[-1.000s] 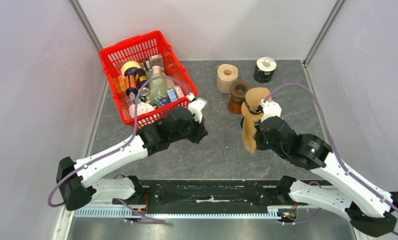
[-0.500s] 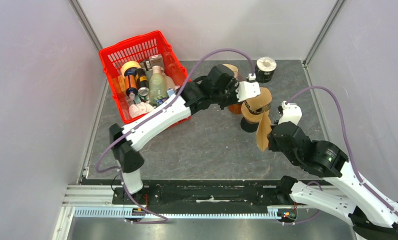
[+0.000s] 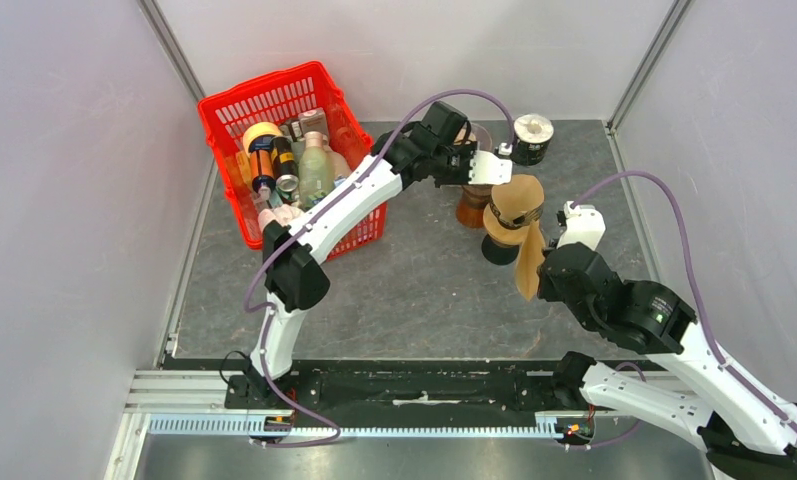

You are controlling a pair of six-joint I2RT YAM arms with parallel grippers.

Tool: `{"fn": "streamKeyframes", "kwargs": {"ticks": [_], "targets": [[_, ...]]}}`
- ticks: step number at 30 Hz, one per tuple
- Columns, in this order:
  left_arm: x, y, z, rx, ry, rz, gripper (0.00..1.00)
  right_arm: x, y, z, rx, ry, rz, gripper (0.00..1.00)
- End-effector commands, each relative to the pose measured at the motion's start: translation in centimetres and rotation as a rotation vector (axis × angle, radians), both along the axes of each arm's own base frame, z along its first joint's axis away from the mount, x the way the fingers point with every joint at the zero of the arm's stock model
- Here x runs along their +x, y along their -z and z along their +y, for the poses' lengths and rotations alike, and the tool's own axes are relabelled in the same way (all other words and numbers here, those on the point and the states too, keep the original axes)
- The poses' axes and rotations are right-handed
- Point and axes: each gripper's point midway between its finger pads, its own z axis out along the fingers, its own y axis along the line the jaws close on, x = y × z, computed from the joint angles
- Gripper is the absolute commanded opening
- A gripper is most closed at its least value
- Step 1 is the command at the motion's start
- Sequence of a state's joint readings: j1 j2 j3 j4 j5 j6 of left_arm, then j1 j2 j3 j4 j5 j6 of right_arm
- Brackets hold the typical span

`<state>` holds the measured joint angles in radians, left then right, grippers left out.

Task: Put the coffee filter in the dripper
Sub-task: Place the coffee dripper in the dripper holder.

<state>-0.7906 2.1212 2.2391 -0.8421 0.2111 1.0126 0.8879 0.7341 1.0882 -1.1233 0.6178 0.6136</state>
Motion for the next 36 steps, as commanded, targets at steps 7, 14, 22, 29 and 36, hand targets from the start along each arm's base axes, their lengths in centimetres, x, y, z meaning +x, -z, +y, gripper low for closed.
{"fn": "streamKeyframes", "kwargs": {"ticks": [7,14,22,29,36], "targets": [[1.7,-3.4,-5.5,-0.178,0.168,-0.148,0.02,0.1,-0.4,-0.4,-0.016,0.003,-0.02,0.0],[2.0,-0.5,-5.4,-0.103,0.191,-0.131,0.02,-0.3,-0.1,0.0,0.005,-0.021,0.002,0.0],[1.4,3.4,-3.8,0.043,0.205,-0.101,0.02,0.0,0.6,0.6,-0.04,-0.032,0.037,0.0],[0.2,4.9,-2.5,0.114,0.228,-0.056,0.02,0.1,0.8,0.9,-0.045,-0.035,0.053,0.0],[-2.1,6.1,-0.2,0.203,0.275,0.022,0.02,-0.1,0.3,0.6,-0.029,-0.037,0.035,0.0]]}}
